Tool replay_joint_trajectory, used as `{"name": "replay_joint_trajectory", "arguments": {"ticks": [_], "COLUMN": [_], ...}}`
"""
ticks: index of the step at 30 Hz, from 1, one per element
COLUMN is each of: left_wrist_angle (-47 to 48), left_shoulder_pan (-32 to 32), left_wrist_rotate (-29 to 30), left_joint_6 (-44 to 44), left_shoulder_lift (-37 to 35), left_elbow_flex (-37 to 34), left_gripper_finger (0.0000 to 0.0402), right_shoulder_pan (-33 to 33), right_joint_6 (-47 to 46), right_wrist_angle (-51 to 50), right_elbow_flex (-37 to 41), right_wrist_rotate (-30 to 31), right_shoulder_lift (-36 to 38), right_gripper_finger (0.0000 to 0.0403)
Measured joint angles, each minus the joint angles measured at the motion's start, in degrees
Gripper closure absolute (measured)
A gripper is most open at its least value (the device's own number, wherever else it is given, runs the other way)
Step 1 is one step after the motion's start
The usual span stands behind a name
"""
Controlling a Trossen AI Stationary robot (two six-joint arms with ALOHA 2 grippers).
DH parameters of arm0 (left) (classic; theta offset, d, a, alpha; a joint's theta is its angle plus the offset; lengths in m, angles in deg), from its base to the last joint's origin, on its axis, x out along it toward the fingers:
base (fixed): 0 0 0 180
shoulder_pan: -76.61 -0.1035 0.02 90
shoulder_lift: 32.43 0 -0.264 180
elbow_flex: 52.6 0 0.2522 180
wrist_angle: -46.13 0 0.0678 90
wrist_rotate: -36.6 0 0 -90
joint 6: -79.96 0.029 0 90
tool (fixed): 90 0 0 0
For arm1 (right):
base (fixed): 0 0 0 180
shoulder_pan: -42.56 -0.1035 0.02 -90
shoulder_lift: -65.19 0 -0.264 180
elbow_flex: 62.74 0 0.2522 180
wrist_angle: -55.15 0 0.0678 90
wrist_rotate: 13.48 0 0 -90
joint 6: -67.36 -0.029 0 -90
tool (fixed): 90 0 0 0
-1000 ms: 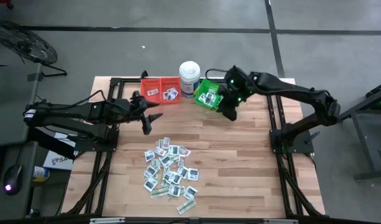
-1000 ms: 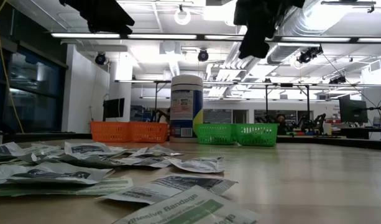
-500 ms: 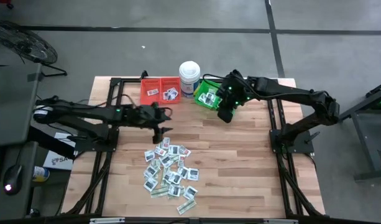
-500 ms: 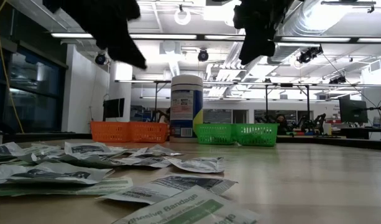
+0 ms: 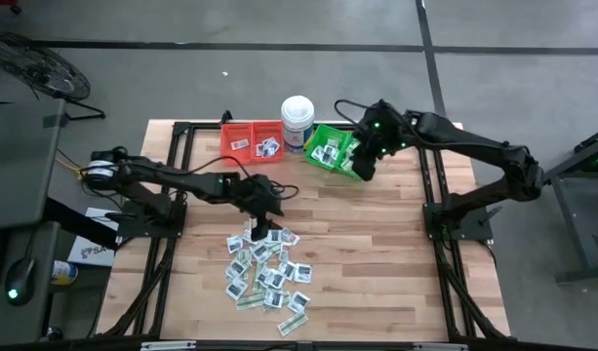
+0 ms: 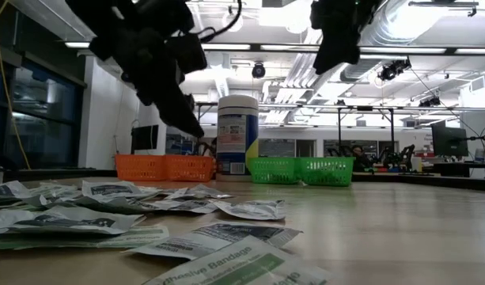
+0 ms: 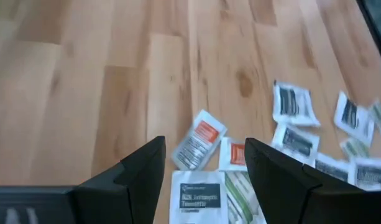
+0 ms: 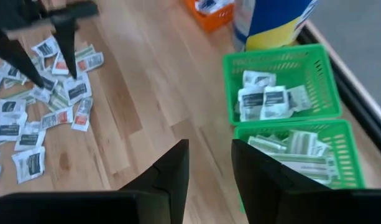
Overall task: Pick & Place First Aid Supplies
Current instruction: Put the orange ointment pack into the left orange bin
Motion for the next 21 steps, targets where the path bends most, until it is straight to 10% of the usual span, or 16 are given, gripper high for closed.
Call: {"name": "replay_joint_trajectory", "arguments": {"ticks": [21], "left_wrist_angle": [-3.8], "left_shoulder_pan": [3.6], "left_wrist_rotate": [10.0], "left_joint_6": [3.4], "left_shoulder_lift": [8.8], "left_elbow_flex": [0.0], "left_gripper_finger": [0.0184], "right_shoulder_pan": [3.7], "right_joint_6": [5.9], "right_wrist_angle": [-1.6], "right_elbow_flex": [0.0], "right_wrist_rotate": [-1.1], "right_shoulder_lift": [2.9], "right_gripper_finger": [0.0289]}}
